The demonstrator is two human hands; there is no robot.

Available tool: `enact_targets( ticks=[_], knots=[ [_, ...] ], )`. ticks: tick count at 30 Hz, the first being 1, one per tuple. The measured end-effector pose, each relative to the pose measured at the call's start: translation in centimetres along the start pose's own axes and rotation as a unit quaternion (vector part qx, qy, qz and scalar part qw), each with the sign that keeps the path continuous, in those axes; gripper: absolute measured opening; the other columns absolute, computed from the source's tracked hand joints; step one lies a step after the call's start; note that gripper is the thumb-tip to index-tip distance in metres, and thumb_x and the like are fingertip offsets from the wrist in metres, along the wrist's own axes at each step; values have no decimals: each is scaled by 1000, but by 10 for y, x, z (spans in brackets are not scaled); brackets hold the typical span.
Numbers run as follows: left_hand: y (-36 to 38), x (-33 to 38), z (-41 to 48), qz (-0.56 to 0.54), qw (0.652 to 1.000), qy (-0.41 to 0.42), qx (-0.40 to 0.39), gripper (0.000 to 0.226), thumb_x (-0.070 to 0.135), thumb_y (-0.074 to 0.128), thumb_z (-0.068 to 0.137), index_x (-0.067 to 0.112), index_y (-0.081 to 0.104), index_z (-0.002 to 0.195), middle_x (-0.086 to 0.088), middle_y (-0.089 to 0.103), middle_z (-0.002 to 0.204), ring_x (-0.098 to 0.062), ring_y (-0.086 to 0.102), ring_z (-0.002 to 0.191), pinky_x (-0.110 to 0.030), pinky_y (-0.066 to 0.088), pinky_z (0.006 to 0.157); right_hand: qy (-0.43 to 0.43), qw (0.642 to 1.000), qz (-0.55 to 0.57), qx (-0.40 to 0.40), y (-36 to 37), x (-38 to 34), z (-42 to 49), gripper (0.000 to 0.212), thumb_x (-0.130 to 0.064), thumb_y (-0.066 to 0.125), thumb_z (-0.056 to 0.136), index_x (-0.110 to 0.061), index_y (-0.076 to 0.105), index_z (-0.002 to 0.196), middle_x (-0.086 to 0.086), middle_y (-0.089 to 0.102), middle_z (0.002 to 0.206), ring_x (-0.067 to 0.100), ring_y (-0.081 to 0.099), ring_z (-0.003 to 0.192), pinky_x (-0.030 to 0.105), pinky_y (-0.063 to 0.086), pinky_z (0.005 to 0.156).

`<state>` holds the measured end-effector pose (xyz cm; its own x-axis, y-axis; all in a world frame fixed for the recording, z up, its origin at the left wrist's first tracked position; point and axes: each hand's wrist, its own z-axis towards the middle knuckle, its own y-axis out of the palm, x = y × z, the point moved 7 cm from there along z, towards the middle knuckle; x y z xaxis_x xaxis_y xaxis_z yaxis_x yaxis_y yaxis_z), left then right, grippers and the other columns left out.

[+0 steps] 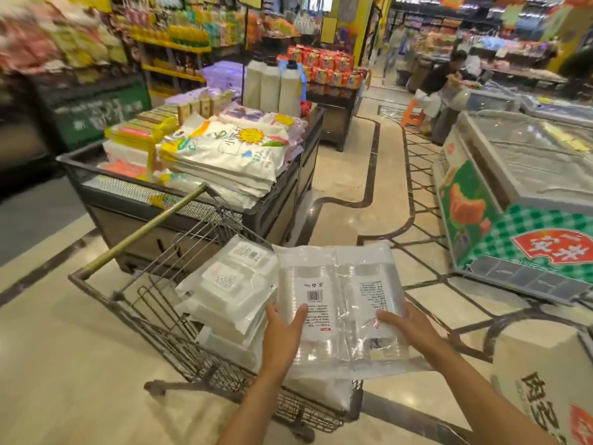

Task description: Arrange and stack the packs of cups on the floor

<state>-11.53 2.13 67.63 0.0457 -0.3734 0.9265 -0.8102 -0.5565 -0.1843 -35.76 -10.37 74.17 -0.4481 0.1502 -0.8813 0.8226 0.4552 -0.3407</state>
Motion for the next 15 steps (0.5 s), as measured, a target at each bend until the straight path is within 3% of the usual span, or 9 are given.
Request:
enact_targets(
  ticks=[1, 3, 7, 9, 12, 15],
  knots=[
    [3, -8, 7, 1, 1000, -10, -1, 52, 48, 64, 95, 27, 33, 131, 6, 62, 121, -1, 64, 86, -13, 52, 60, 10, 1000, -6, -9, 3, 4, 11, 22, -24, 75, 88, -31, 64, 106, -7, 76, 101, 12, 76, 87, 40, 59, 87],
    [9, -23, 18, -3, 1000, -30, 4, 53, 46, 64, 96, 25, 33, 133, 6, 62, 115, 1, 63, 82, -12, 49, 55, 30, 999, -8, -21, 7, 14, 31, 19, -20, 74, 89, -28, 62, 100, -6, 75, 98, 14, 76, 84, 38, 60, 81],
    [20, -52, 37, -13, 997, -72, 29, 64, 51, 64, 93, 19, 33, 140, 5, 64, 116, -9, 65, 89, -18, 47, 63, 63, 997, -20, -49, 16, 34, 68, 18, -17, 74, 89, -25, 62, 98, -1, 75, 98, 18, 75, 85, 37, 60, 77],
    [27, -68, 44, -9, 995, -95, 44, 64, 52, 64, 93, 19, 33, 139, 3, 65, 119, -13, 65, 91, -20, 48, 64, 80, 994, -30, -70, 18, 46, 85, 22, -18, 76, 87, -24, 64, 104, 1, 76, 101, 21, 76, 88, 40, 61, 79],
    [42, -96, 46, -4, 986, -151, 74, 68, 57, 63, 91, 18, 31, 138, -1, 61, 128, -23, 64, 105, -33, 50, 79, 90, 983, -71, -141, 22, 65, 118, 35, -22, 77, 86, -20, 67, 119, 3, 77, 108, 22, 76, 95, 47, 60, 87],
    [67, -120, 38, -57, 973, -204, 94, 59, 48, 65, 93, 19, 27, 128, 5, 59, 115, -15, 63, 94, -29, 52, 73, 88, 971, -110, -193, 22, 72, 152, 23, -15, 75, 87, -23, 67, 106, 0, 77, 101, 16, 76, 84, 32, 61, 71]
  ],
)
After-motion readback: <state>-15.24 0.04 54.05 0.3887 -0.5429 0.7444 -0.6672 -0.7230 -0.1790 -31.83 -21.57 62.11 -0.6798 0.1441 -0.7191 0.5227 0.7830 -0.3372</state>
